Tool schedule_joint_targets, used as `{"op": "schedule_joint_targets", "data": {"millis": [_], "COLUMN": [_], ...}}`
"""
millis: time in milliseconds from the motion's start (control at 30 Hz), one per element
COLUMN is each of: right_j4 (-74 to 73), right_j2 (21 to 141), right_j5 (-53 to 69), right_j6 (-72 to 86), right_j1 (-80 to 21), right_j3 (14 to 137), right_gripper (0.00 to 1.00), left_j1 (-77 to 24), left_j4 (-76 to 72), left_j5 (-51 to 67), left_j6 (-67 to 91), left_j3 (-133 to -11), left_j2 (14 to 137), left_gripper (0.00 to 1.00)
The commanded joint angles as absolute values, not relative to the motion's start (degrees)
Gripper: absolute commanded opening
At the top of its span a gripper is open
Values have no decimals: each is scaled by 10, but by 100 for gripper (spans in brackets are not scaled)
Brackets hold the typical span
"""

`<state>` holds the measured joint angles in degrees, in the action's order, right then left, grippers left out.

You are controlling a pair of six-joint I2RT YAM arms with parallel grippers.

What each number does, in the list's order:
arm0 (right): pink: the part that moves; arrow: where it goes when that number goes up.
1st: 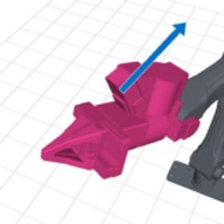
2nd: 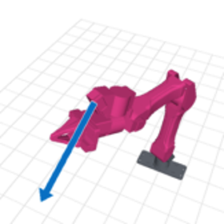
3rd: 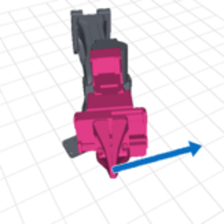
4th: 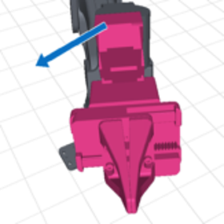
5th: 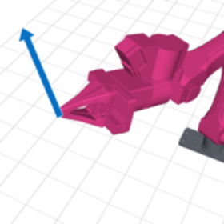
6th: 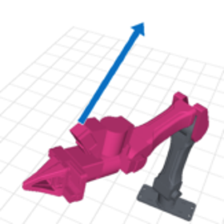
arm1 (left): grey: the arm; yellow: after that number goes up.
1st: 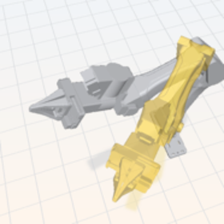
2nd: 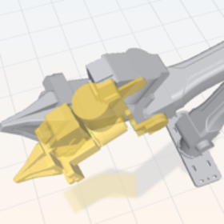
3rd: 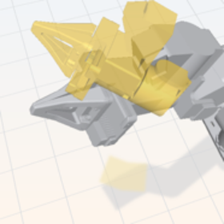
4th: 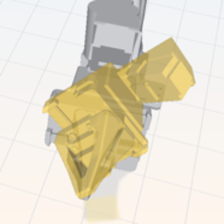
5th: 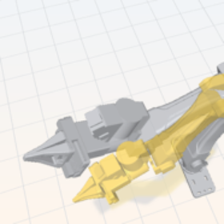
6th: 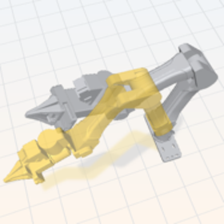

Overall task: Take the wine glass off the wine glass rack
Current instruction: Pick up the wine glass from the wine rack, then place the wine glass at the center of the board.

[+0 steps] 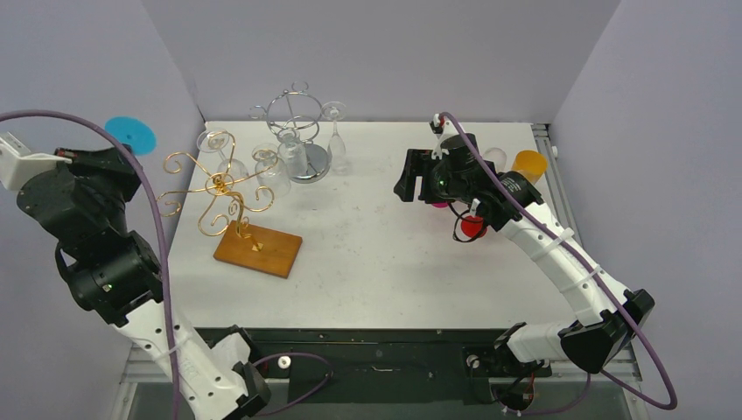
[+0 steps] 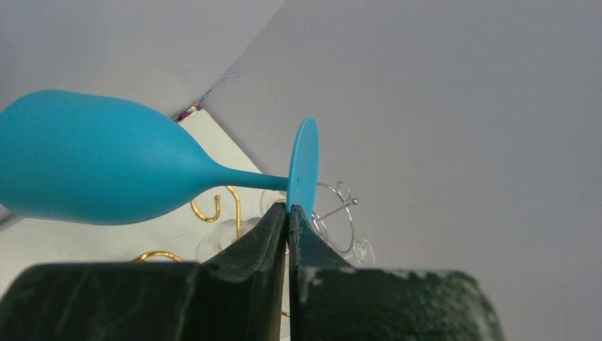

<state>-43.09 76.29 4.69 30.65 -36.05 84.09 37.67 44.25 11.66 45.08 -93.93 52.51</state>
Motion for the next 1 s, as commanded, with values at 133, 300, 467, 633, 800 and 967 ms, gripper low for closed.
{"op": "schedule_joint_targets", "data": {"millis": [133, 300, 467, 633, 800, 967], "right_j4": [-427, -427, -431, -412, -347, -238], "right_j2": [765, 764, 768, 762, 740, 711], "right_j5": [26, 8, 2, 20, 98, 168], "right_j6": [300, 305, 313, 328, 363, 419], "right_j1": [-364, -363, -354, -304, -218, -164], "right_j3": [869, 883, 912, 933, 928, 874], "right_gripper": [69, 69, 69, 69, 71, 78], "left_j1": [286, 96, 26, -35, -85, -123], "left_j4": [405, 410, 408, 365, 253, 123], "left_j5": [137, 36, 52, 130, 237, 308], "left_j6": [384, 340, 349, 415, 531, 651], "left_j3": [-1093, -1197, -1294, -1357, -1323, -1269], "left_j2": [621, 696, 788, 859, 896, 921], "left_gripper": [0, 0, 0, 0, 0, 0]}}
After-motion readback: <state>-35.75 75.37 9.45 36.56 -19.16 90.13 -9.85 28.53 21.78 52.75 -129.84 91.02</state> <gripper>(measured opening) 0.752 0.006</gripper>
